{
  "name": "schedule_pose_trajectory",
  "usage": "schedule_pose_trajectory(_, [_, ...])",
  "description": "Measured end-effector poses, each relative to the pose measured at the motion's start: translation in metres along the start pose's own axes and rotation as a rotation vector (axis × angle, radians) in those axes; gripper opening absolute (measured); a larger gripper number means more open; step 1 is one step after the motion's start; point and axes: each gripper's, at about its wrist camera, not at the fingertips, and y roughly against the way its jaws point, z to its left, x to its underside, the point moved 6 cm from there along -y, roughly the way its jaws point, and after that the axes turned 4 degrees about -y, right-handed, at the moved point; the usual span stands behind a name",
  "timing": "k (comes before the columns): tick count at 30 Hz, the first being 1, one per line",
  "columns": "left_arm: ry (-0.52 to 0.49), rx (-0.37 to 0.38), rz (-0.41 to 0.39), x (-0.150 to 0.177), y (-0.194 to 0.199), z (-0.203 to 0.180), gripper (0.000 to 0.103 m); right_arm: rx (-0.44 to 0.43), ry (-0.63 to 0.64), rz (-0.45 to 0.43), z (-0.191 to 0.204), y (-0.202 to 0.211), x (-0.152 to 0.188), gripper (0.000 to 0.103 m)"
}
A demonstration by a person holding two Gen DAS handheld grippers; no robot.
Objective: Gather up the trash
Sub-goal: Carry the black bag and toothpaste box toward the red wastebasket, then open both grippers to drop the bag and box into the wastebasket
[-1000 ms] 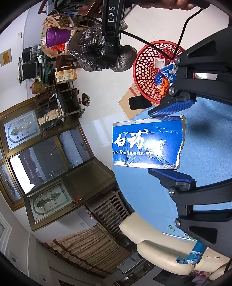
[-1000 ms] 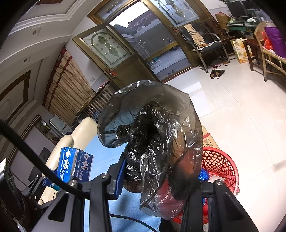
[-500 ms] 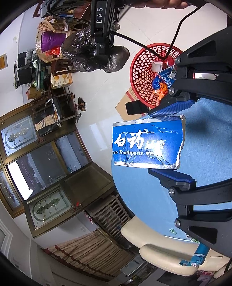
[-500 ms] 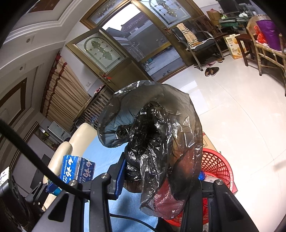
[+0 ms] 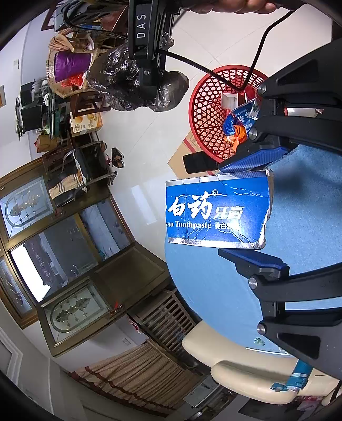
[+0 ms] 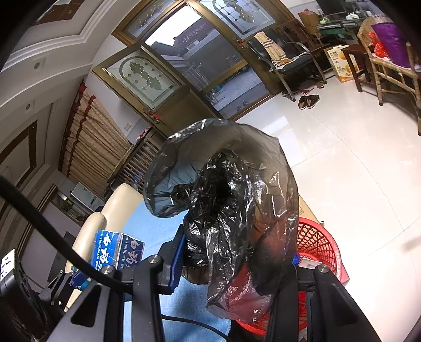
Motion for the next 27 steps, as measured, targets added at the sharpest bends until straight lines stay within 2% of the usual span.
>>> schedule_pose_trajectory(6, [-0.006, 0.034, 0.009, -0.002, -0.007, -0.002, 0.058, 0.002, -0.016, 0.015, -0.007, -0.001, 0.001, 0.044])
schedule_pose_trajectory(22, [0.044, 0.240, 0.074, -0.002, -0.035, -0.029, 0.059, 0.035, -0.109, 0.049, -0.021, -0.014, -0.012, 0.046])
schedule_pose_trajectory(24, [0.045, 0.272, 0.082, -0.002, -0.038, -0.034, 0.059, 0.042, -0.124, 0.062, -0.023, -0.017, -0.012, 0.047])
schedule_pose_trajectory(27, [0.042, 0.308, 0.082, -0.002, -0.040, -0.042, 0.059, 0.034, -0.175, 0.090, -0.027, -0.025, -0.014, 0.059])
